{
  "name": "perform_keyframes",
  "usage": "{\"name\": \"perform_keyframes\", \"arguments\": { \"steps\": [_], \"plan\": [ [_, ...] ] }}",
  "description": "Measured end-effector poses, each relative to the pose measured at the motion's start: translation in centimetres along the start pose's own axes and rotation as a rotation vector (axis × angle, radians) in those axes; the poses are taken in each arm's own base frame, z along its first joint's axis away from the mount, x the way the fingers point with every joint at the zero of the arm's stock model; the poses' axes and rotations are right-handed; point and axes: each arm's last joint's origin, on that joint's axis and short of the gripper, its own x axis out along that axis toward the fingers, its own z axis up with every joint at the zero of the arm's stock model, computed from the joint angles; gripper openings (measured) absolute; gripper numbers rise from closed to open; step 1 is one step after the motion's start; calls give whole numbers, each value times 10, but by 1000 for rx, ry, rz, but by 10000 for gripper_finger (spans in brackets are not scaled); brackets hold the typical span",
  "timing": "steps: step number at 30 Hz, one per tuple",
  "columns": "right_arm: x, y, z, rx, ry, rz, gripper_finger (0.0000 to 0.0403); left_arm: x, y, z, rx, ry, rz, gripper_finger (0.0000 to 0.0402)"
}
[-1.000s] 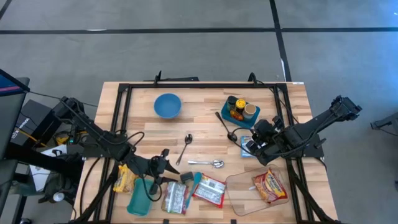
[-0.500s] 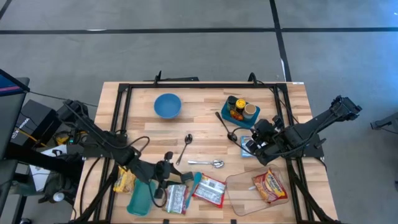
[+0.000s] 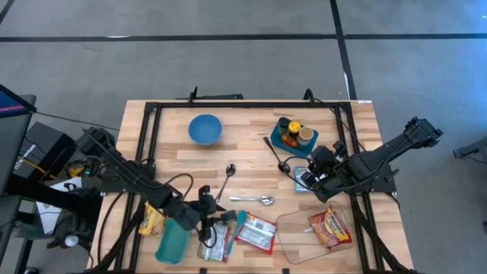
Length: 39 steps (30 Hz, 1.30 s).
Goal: Pick & Place Food Item
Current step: Put the black seasoning can into the blue bin
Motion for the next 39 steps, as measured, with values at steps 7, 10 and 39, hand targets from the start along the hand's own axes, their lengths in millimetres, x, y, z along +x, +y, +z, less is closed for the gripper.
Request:
{"name": "perform_keyframes", "arguments": {
  "steps": [7, 10, 39],
  "plan": [
    [0, 0, 0, -41, 0, 1, 118, -3, 1, 1, -44, 9, -3, 136],
    [0, 0, 0, -41, 1, 1, 118, -4, 1, 2, -44, 31, -42, 136],
    [0, 0, 0, -41, 2, 2, 118, -2, 11, -6, 35, 132, 16, 253]
  ]
}}
